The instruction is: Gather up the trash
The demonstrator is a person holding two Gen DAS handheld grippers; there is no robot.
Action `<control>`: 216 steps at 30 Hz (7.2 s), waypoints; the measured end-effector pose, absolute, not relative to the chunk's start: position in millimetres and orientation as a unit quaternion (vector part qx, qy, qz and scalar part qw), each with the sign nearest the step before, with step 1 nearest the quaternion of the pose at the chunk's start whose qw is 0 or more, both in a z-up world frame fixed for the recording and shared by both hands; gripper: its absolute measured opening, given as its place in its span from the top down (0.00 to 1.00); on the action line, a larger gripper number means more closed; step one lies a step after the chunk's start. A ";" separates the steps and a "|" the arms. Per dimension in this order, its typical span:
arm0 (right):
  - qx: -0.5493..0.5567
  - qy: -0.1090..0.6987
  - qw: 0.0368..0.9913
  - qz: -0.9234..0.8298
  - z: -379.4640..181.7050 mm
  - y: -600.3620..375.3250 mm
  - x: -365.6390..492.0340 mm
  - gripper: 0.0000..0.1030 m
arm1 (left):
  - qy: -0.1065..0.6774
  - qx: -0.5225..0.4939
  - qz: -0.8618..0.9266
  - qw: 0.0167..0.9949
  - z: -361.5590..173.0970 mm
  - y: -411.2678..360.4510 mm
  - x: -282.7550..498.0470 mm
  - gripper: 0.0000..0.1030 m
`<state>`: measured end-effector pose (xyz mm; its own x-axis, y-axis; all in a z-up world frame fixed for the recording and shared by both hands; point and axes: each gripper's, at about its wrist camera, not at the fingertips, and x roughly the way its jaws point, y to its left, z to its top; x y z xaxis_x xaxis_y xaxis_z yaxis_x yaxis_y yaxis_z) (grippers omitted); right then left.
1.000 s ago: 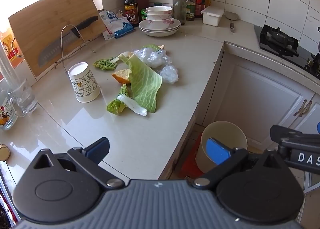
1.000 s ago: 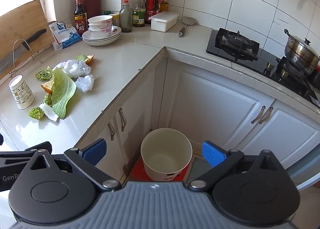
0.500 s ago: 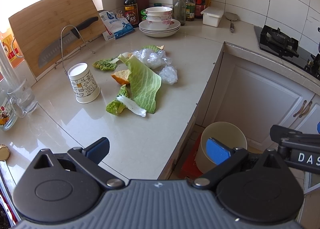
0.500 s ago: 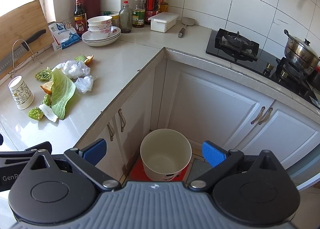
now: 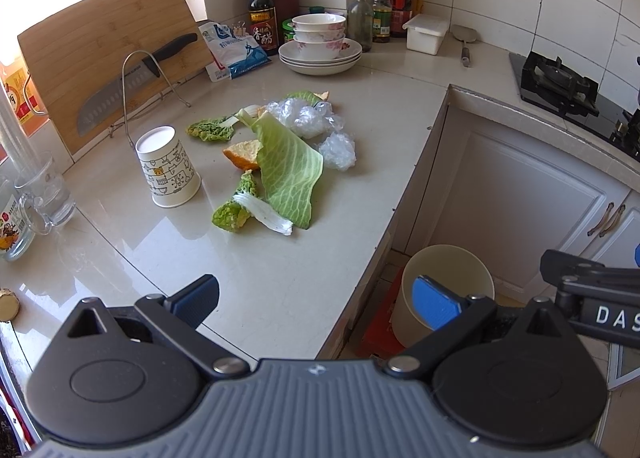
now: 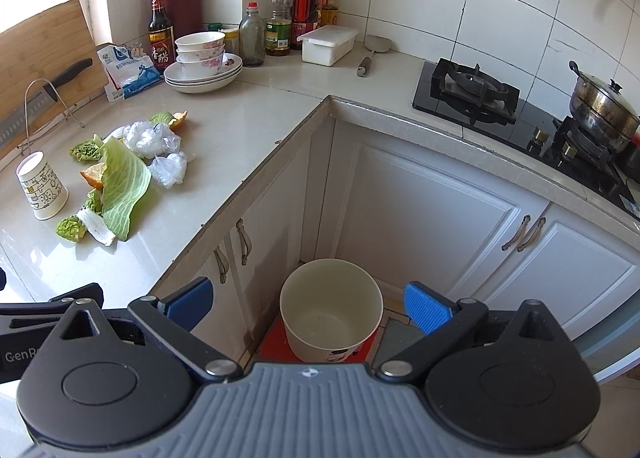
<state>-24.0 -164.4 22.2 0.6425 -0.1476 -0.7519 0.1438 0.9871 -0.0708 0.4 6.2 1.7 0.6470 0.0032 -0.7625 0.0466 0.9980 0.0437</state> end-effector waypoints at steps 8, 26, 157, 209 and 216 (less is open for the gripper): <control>-0.003 0.414 0.907 -0.081 22.5 -162.7 -21.8 0.00 | 0.420 0.030 -0.012 0.907 1.6 5.8 0.3 0.01; -0.004 0.414 0.907 -0.081 23.5 -162.5 -21.2 0.00 | 0.420 0.029 -0.012 0.907 1.8 5.0 2.7 0.01; -0.143 0.398 0.866 0.267 -86.6 -70.7 229.9 0.34 | 0.436 -0.047 -0.046 0.898 -60.7 117.0 159.5 0.80; -0.057 0.450 0.888 0.076 -104.2 -275.2 148.5 0.51 | 0.405 0.065 -0.253 0.876 -15.8 -53.4 159.1 0.80; -0.041 0.467 0.881 0.068 -134.2 -297.0 153.4 0.43 | 0.406 0.079 -0.266 0.871 -21.6 -90.4 172.6 0.80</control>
<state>153.4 -297.0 -134.2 0.5547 0.0815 -0.8281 -0.1576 0.9875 -0.0084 172.6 -90.4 -21.6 0.5291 -0.3988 -0.7490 0.5271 0.8462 -0.0781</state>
